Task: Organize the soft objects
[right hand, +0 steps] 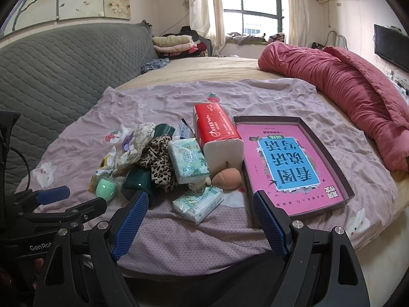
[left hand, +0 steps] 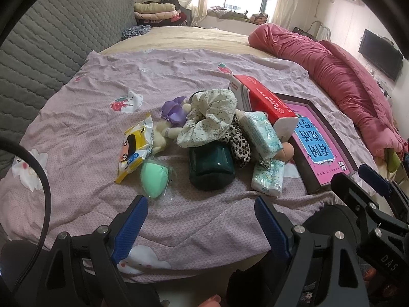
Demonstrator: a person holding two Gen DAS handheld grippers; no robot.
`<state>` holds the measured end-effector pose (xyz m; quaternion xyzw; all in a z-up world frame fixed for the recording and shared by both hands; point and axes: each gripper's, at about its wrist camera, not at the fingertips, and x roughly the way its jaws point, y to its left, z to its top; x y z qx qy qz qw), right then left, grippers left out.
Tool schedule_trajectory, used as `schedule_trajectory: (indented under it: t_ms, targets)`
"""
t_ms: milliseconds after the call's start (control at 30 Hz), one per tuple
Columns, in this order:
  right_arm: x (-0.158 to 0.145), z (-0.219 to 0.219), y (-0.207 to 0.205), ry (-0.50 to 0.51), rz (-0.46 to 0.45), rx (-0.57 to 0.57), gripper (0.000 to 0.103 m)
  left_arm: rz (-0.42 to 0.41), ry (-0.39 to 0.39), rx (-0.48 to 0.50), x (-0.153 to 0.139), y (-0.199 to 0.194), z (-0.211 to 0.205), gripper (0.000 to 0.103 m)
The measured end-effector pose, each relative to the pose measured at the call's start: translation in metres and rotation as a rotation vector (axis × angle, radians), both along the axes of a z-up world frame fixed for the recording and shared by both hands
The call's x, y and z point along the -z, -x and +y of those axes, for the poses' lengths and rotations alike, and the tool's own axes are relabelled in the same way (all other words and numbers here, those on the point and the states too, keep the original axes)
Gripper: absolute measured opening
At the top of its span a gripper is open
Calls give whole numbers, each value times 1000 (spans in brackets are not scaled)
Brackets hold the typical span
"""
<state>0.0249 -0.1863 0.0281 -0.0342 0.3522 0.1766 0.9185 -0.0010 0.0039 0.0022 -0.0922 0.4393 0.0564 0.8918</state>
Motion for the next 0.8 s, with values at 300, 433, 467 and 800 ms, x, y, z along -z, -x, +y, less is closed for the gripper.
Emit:
schedule_trajectory:
  t_ms: [300, 433, 467, 800]
  targets:
    - [5, -1, -3, -8, 27, -7, 85, 13, 28, -32, 6, 0, 13, 85]
    - [8, 1, -8, -20, 43, -7, 85, 14, 43, -52, 9, 0, 23, 85]
    - [10, 1, -9, -25, 46, -8, 85, 13, 51, -64, 9, 0, 28, 85]
    - [18, 11, -24, -63, 61, -42, 85, 27, 117, -154, 27, -9, 82, 85]
